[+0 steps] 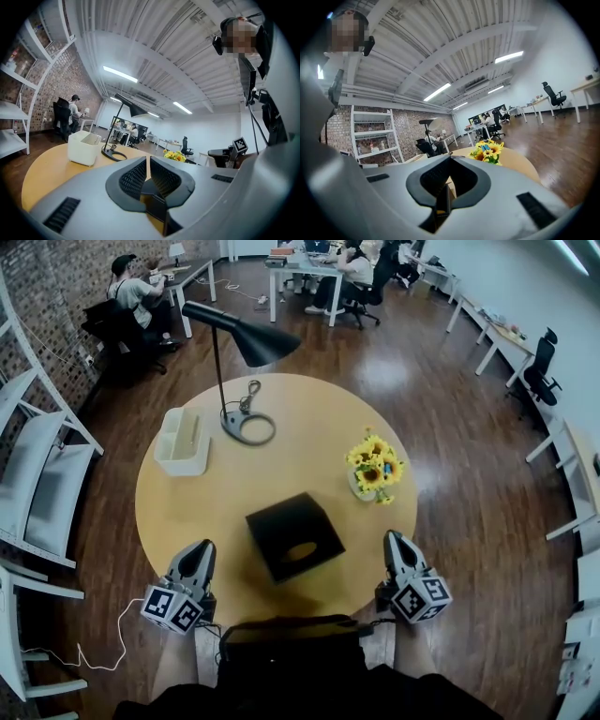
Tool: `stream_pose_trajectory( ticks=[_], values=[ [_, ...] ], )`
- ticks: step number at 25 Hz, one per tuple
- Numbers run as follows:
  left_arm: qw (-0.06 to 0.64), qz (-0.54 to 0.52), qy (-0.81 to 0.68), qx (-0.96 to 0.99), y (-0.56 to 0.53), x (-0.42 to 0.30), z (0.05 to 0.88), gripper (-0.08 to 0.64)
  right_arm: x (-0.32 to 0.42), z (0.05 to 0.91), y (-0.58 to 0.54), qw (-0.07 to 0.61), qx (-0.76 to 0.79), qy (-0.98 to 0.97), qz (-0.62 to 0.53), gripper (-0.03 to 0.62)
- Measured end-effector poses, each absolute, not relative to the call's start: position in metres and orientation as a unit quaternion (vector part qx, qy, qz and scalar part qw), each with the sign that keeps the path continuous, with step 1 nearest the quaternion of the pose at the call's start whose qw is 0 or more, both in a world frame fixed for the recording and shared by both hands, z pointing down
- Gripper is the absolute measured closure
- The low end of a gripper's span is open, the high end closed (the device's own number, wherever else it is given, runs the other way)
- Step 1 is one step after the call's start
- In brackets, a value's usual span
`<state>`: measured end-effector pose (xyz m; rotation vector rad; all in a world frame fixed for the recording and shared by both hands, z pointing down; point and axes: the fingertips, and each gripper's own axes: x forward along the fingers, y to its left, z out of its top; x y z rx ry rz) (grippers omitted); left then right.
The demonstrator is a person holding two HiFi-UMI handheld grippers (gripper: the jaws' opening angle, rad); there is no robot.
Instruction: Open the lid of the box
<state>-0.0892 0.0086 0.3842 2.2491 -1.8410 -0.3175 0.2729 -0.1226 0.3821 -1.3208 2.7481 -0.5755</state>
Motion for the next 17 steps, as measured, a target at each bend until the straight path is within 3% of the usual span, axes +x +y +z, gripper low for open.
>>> stream_pose_trajectory(
  ticks=[8,17],
  values=[
    [0.107,-0.106,-0.647,0.748,0.013,-0.097,0.389,0.543,0.273,0.375,-0.126,0.057,-0.419,0.887,-0.188,0.592],
    [0.100,-0.115,-0.660,0.736,0.023,-0.111,0.385,0.543,0.273,0.374,-0.124,0.046,-0.433,0.885,-0.163,0.592]
  ],
)
